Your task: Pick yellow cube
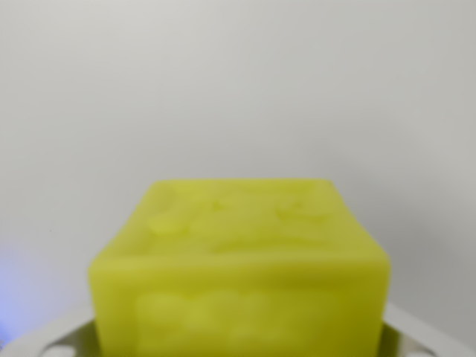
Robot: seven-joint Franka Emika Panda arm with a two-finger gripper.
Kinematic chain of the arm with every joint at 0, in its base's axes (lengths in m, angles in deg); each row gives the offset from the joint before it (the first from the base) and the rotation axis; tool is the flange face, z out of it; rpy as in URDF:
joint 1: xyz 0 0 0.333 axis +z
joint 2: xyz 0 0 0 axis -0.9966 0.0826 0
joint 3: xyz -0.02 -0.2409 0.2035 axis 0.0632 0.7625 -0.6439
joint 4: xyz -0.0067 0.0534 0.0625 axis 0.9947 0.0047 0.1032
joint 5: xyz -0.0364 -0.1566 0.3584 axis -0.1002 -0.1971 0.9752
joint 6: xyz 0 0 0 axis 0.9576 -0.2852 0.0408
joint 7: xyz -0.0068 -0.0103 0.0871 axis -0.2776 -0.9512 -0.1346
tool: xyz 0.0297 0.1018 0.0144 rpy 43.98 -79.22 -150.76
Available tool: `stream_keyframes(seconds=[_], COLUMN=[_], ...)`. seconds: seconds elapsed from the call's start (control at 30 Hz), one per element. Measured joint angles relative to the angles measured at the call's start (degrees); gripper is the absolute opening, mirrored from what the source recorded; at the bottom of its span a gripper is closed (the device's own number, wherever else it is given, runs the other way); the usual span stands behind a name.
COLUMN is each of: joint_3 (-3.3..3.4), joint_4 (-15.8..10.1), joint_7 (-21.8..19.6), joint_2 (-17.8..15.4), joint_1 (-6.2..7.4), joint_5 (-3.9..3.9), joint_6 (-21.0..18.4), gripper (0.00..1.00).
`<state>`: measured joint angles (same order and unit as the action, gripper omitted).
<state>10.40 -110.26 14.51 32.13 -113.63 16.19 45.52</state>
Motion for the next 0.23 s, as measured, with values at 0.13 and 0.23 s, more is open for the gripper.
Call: stream_keyframes(seconds=[0.13,0.23], joint_3=[0.00,0.00], joint_4=[0.09,0.09], joint_7=[0.00,0.00], joint_2=[-0.12,-0.12], joint_1=[0.00,0.00], joint_5=[-0.01,-0.01], joint_6=[-0.20,-0.20], gripper=[0.00,0.00])
